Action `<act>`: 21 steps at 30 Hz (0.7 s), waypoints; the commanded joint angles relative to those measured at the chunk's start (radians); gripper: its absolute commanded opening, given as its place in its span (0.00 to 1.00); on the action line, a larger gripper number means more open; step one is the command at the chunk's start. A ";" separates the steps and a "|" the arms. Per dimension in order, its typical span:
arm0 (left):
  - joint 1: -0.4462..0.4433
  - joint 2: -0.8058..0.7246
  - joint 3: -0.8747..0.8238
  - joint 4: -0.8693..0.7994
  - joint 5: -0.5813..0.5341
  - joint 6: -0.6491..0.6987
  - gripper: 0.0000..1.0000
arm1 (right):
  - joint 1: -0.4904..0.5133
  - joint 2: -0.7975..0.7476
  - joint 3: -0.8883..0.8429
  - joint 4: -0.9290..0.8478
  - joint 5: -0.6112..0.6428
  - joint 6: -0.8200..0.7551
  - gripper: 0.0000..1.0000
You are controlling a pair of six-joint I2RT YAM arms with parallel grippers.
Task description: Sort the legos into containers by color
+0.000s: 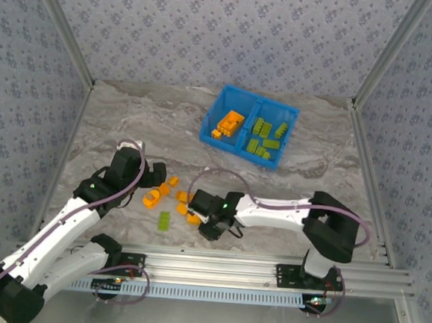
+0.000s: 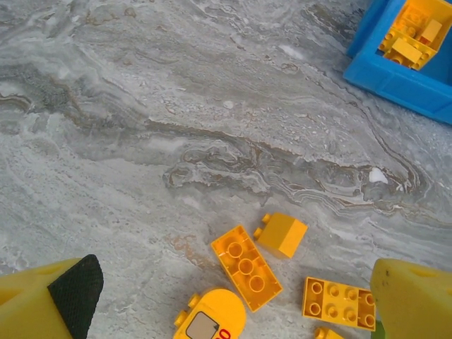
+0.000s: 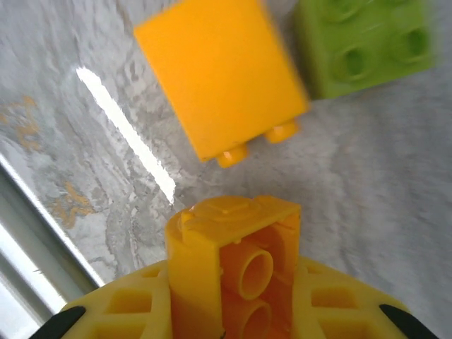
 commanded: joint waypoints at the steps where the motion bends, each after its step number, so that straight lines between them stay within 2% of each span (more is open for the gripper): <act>1: 0.005 -0.007 0.019 0.039 0.060 0.039 0.99 | -0.075 -0.163 0.025 -0.023 0.021 0.027 0.28; 4: 0.006 -0.008 0.016 0.076 0.111 0.053 0.99 | -0.188 -0.254 0.062 0.048 0.041 0.001 0.30; 7: 0.005 -0.003 0.017 0.100 0.139 0.056 0.99 | -0.307 -0.220 0.184 0.102 0.085 -0.041 0.31; 10: 0.004 -0.002 0.037 0.076 0.140 0.053 0.99 | -0.397 -0.057 0.411 0.054 0.120 -0.080 0.32; 15: 0.004 -0.002 0.062 -0.018 0.131 0.033 0.99 | -0.495 0.301 0.819 -0.098 0.171 -0.113 0.31; 21: 0.003 0.020 0.056 -0.095 0.174 -0.005 0.99 | -0.566 0.611 1.136 -0.205 0.224 -0.122 0.32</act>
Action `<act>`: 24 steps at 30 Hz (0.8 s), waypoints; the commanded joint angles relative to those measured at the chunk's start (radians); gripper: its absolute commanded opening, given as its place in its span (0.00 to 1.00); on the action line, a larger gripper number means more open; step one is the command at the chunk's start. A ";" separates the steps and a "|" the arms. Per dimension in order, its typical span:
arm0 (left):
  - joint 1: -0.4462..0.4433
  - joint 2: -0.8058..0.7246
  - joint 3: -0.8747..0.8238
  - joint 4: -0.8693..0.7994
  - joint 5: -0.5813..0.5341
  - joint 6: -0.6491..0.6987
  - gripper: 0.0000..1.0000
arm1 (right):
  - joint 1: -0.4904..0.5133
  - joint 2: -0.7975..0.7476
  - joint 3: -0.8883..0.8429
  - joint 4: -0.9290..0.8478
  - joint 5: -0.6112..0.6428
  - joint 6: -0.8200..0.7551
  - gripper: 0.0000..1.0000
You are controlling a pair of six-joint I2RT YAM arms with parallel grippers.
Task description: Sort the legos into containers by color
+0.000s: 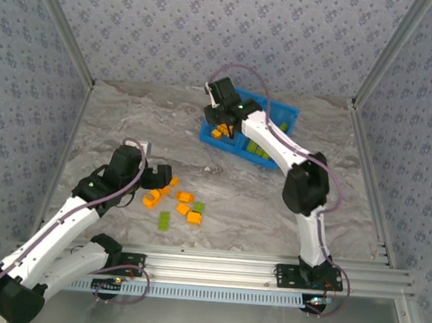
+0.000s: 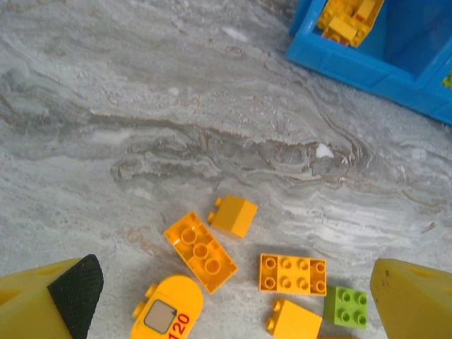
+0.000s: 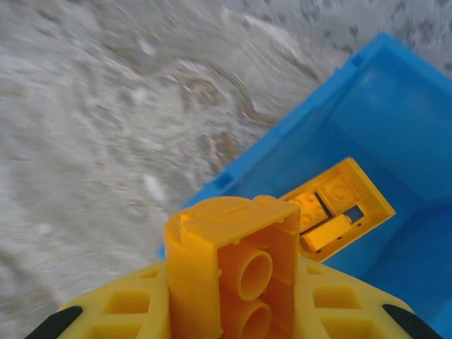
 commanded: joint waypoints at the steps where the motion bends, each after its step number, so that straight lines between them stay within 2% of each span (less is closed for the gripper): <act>1: 0.004 0.014 0.024 -0.072 0.033 -0.033 0.99 | -0.032 0.118 0.137 -0.149 0.066 -0.048 0.32; 4: 0.005 0.034 0.016 -0.072 0.035 -0.047 0.99 | -0.052 0.214 0.228 -0.186 0.081 -0.075 0.33; 7: 0.004 0.063 0.010 -0.100 0.022 -0.087 0.99 | -0.066 0.264 0.280 -0.217 0.065 -0.086 0.39; 11: 0.004 0.107 -0.009 -0.120 -0.008 -0.195 0.99 | -0.063 0.256 0.326 -0.247 0.050 -0.113 0.63; 13: 0.004 0.122 -0.020 -0.128 -0.026 -0.246 0.99 | -0.063 0.228 0.332 -0.253 0.044 -0.120 0.68; 19: 0.005 0.131 -0.064 -0.141 -0.063 -0.399 0.99 | -0.059 0.034 0.240 -0.250 0.021 -0.085 0.65; 22: 0.005 0.137 -0.097 -0.136 -0.061 -0.453 0.99 | -0.050 -0.167 0.040 -0.161 -0.032 -0.050 0.66; 24: 0.004 0.161 -0.109 -0.127 -0.047 -0.451 0.99 | -0.037 -0.325 -0.156 -0.060 -0.073 -0.039 0.71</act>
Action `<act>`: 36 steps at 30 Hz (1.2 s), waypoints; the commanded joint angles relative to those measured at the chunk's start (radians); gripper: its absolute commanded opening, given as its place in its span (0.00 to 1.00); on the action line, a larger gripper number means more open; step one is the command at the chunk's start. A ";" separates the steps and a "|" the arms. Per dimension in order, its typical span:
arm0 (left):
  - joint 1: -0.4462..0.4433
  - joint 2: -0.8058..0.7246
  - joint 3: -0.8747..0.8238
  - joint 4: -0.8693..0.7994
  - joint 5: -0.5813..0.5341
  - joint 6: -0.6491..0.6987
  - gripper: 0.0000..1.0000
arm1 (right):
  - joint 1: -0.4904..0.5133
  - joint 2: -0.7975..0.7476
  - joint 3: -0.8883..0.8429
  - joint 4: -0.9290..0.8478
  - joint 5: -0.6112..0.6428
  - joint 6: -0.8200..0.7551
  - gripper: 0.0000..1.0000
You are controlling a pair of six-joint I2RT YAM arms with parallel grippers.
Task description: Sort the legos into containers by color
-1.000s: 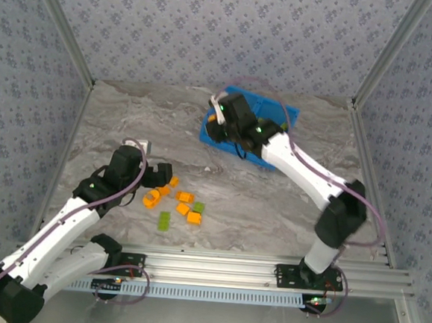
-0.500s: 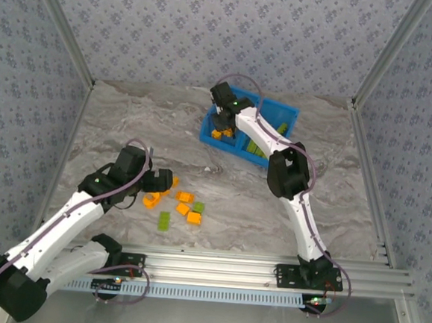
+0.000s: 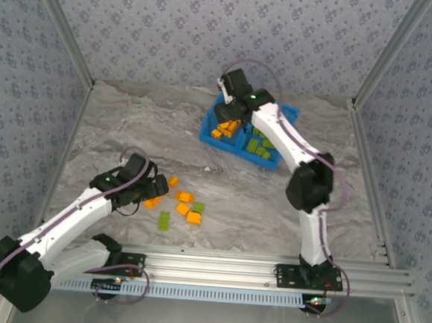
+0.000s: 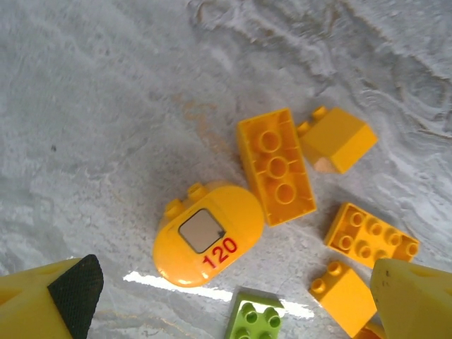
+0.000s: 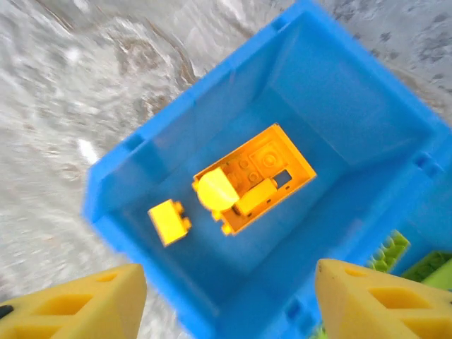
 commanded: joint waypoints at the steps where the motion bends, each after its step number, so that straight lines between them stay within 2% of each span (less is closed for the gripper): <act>1: 0.004 0.036 -0.019 -0.015 -0.006 -0.068 0.99 | 0.023 -0.264 -0.234 0.145 -0.083 0.042 0.76; 3: 0.004 0.088 -0.021 0.003 0.013 -0.074 0.99 | 0.030 -0.400 -0.402 0.239 -0.118 0.070 0.90; 6: 0.004 0.171 -0.016 0.024 0.024 -0.077 0.99 | 0.034 -0.535 -0.565 0.286 -0.174 0.106 0.98; 10: 0.003 0.248 -0.007 0.077 0.000 -0.079 0.98 | 0.043 -0.644 -0.699 0.257 -0.203 0.136 1.00; 15: 0.003 0.291 -0.033 0.103 -0.028 -0.082 0.84 | 0.048 -0.728 -0.804 0.211 -0.209 0.166 1.00; 21: 0.004 0.332 -0.057 0.144 -0.003 -0.084 0.69 | 0.050 -0.748 -0.828 0.217 -0.207 0.198 1.00; 25: 0.003 0.312 -0.077 0.149 0.001 -0.100 0.55 | 0.052 -0.746 -0.822 0.241 -0.200 0.209 1.00; 29: 0.001 0.223 -0.058 0.099 -0.004 -0.099 0.46 | 0.053 -0.746 -0.813 0.244 -0.182 0.215 1.00; 33: -0.036 0.081 0.080 -0.002 -0.075 -0.100 0.44 | 0.051 -0.765 -0.817 0.246 -0.161 0.228 1.00; 35: -0.065 0.036 0.154 0.024 -0.114 -0.094 0.44 | 0.051 -0.779 -0.825 0.255 -0.153 0.239 1.00; 36: -0.079 0.031 0.187 0.090 -0.121 -0.085 0.44 | 0.052 -0.788 -0.833 0.262 -0.145 0.245 1.00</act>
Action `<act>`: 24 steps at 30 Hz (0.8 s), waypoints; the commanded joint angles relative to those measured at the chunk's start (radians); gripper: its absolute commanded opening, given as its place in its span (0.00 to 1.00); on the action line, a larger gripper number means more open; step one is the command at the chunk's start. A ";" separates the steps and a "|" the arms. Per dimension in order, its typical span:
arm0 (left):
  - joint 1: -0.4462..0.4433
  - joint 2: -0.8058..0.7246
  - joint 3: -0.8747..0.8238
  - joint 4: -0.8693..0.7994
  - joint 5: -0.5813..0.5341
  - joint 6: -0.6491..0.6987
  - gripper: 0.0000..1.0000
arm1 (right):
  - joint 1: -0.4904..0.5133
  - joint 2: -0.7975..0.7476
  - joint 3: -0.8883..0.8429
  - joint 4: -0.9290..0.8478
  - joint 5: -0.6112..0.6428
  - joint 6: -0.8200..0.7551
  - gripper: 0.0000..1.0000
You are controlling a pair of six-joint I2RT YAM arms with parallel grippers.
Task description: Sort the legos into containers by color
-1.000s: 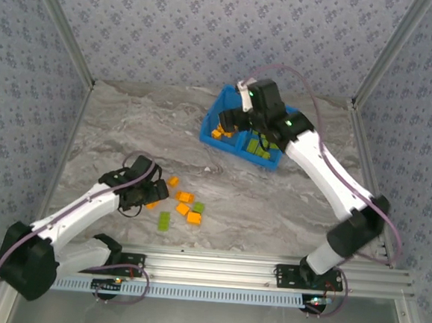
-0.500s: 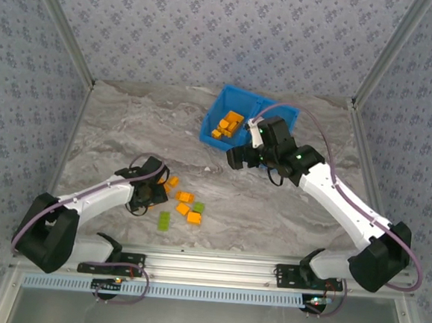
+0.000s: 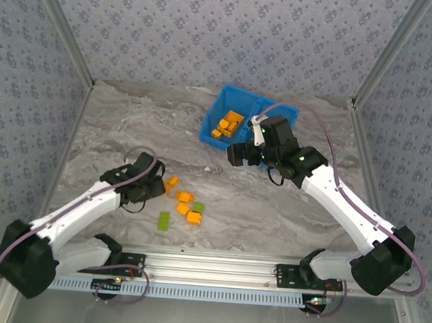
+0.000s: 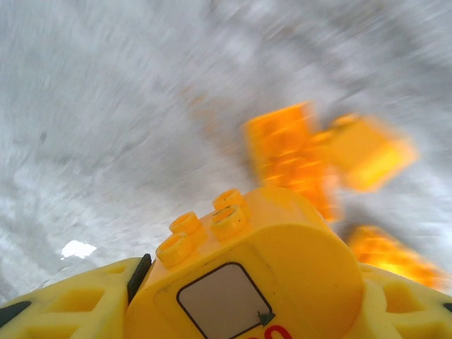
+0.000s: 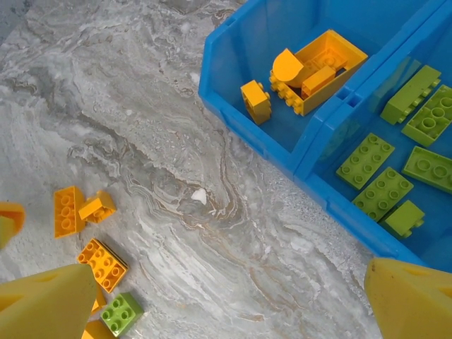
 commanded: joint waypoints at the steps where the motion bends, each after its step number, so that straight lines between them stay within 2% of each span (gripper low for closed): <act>1: -0.040 -0.040 0.147 0.100 -0.066 0.016 0.44 | 0.006 -0.053 -0.009 0.027 0.040 0.040 1.00; 4: -0.064 0.075 0.267 0.233 -0.054 0.093 0.44 | 0.005 -0.083 -0.029 0.041 0.065 0.055 1.00; 9: -0.107 0.425 0.638 0.232 -0.025 0.278 0.44 | 0.003 -0.140 -0.065 0.003 0.086 0.068 1.00; 14: -0.109 0.737 0.947 0.231 -0.023 0.417 0.44 | 0.003 -0.211 -0.111 -0.039 0.096 0.092 1.00; 18: -0.098 1.012 1.302 0.125 -0.008 0.504 0.45 | 0.003 -0.264 -0.135 -0.055 0.093 0.103 1.00; 21: -0.077 1.219 1.570 0.027 0.005 0.518 0.46 | 0.003 -0.290 -0.139 -0.104 0.099 0.102 1.00; 24: -0.057 1.375 1.763 -0.004 0.042 0.504 0.48 | 0.005 -0.317 -0.143 -0.123 0.110 0.101 1.00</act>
